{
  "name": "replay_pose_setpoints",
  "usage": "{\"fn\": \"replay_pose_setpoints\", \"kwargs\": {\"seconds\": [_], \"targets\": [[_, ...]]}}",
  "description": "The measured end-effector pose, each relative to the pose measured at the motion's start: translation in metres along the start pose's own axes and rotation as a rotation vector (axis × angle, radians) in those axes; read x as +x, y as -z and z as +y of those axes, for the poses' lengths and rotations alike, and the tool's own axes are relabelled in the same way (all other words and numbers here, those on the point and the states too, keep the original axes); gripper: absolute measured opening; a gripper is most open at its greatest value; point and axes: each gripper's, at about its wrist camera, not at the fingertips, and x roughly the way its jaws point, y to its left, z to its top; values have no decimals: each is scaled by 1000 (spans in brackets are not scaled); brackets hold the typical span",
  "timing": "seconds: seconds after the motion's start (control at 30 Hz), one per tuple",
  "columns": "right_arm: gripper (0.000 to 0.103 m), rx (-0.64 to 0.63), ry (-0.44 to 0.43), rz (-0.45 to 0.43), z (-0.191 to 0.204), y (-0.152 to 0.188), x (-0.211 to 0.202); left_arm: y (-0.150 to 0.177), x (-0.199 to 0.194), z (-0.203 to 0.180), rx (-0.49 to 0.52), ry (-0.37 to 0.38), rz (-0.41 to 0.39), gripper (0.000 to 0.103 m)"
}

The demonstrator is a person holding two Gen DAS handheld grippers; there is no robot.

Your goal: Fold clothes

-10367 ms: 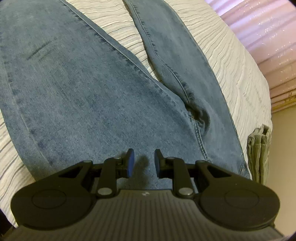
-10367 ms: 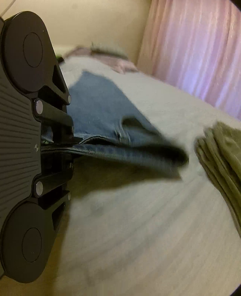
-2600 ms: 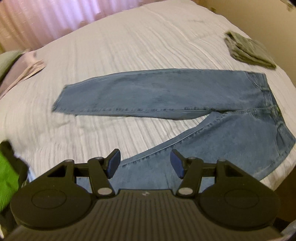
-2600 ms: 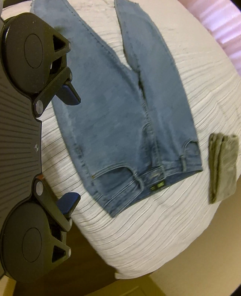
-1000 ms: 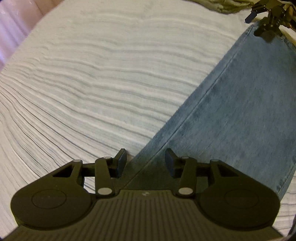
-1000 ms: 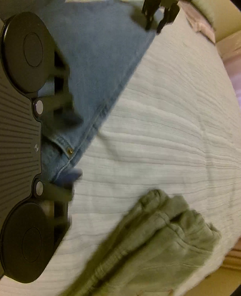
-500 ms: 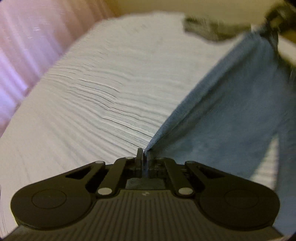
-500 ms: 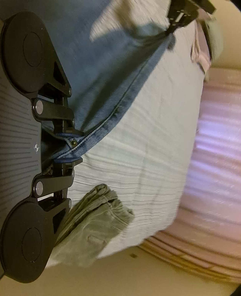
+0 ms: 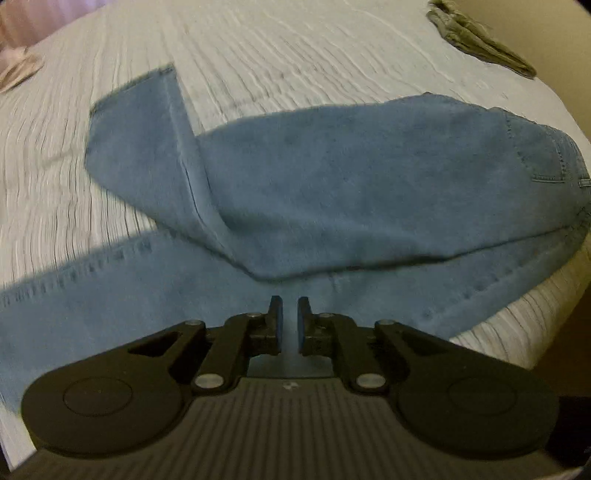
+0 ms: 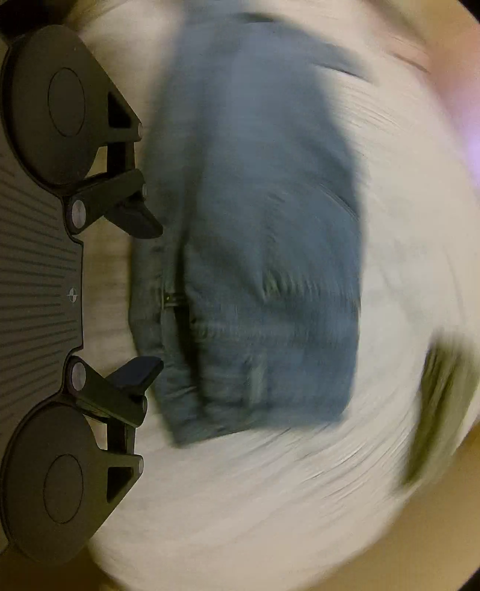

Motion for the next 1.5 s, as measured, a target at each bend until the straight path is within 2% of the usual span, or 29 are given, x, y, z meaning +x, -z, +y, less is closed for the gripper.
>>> {"fn": "replay_pose_setpoints", "kwargs": {"seconds": [0.1, 0.13, 0.17, 0.2, 0.3, 0.43, 0.6, 0.63, 0.7, 0.77, 0.87, 0.97, 1.03, 1.1, 1.17, 1.23, 1.27, 1.3, 1.4, 1.5], "targets": [[73, 375, -82, -55, -32, 1, 4, -11, -7, -2, -22, -41, -69, 12], [73, 443, -79, -66, -36, 3, 6, -20, -6, -1, -29, -74, -93, 23], [73, 511, -77, -77, -41, 5, 8, -30, -3, 0, -36, -116, -118, 39], [73, 570, -73, -88, -45, 6, 9, -43, 2, 2, -38, -156, -136, 44], [73, 605, -56, -129, -42, 9, 8, -84, 28, 13, -34, -263, -175, 44], [73, 612, -29, -180, -31, 16, 3, -150, 82, 30, -15, -351, -192, 46], [73, 643, -3, -226, -13, 33, -5, -210, 151, 63, -69, -468, -146, 46], [73, 649, 6, -232, -10, 40, -12, -217, 162, 69, -86, -485, -130, 46], [73, 661, 27, -240, -2, 43, -12, -221, 181, 83, -133, -465, -98, 40], [73, 676, 43, -254, 6, 44, -13, -220, 185, 97, -186, -397, -93, 7], [73, 700, 56, -288, 15, 40, -18, -208, 163, 119, -295, -323, -148, 5], [73, 702, 54, -330, 21, 31, -23, -175, 101, 160, -436, -292, -268, 4], [73, 701, 50, -341, 23, 27, -23, -135, 52, 197, -561, -305, -344, 4], [73, 707, 43, -344, 24, 25, -21, -83, 6, 236, -702, -360, -405, 3], [73, 718, 36, -342, 24, 24, -17, -22, -19, 268, -858, -411, -365, 4], [73, 729, 17, -336, 20, 24, -13, 35, -33, 284, -999, -454, -320, 7], [73, 732, 11, -334, 19, 24, -11, 59, -37, 286, -1049, -451, -299, 7], [73, 737, 4, -333, 16, 24, -8, 75, -37, 283, -1079, -426, -284, 7], [73, 813, -43, -352, 4, 26, -1, 93, -22, 261, -1139, -275, -283, 8], [73, 898, -105, -390, -11, 33, 1, 90, -2, 235, -1176, -122, -309, 13]]}}
